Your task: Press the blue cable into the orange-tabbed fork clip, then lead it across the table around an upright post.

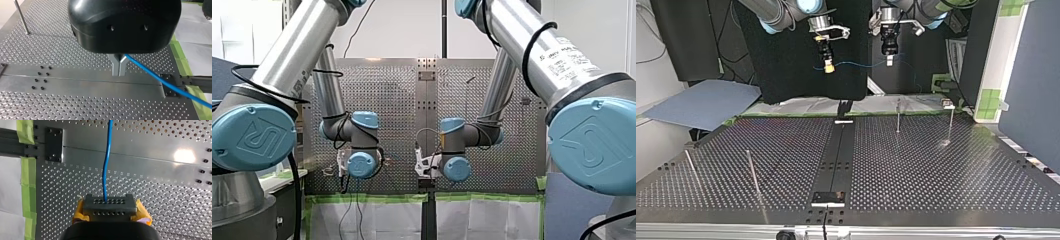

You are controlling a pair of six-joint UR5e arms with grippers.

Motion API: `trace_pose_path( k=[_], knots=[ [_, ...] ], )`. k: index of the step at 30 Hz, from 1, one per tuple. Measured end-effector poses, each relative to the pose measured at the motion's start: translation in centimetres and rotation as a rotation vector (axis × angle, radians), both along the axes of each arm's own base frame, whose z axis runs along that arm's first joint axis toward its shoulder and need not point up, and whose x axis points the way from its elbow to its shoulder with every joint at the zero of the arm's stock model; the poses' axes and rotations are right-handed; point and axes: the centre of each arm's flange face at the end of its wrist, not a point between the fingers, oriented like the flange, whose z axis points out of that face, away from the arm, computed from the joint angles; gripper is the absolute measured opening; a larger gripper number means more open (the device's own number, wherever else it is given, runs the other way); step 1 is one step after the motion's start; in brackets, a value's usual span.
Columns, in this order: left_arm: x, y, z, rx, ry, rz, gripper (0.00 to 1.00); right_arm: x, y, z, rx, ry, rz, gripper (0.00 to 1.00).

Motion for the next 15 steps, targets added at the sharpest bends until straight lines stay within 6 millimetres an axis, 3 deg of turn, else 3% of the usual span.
trace_pose_path(
  k=[15],
  knots=[
    [-0.39, 0.20, 0.30, 0.018, 0.010, -0.014, 0.00, 0.02, -0.61, 0.55, -0.006, -0.005, -0.015, 0.00]
  ],
)
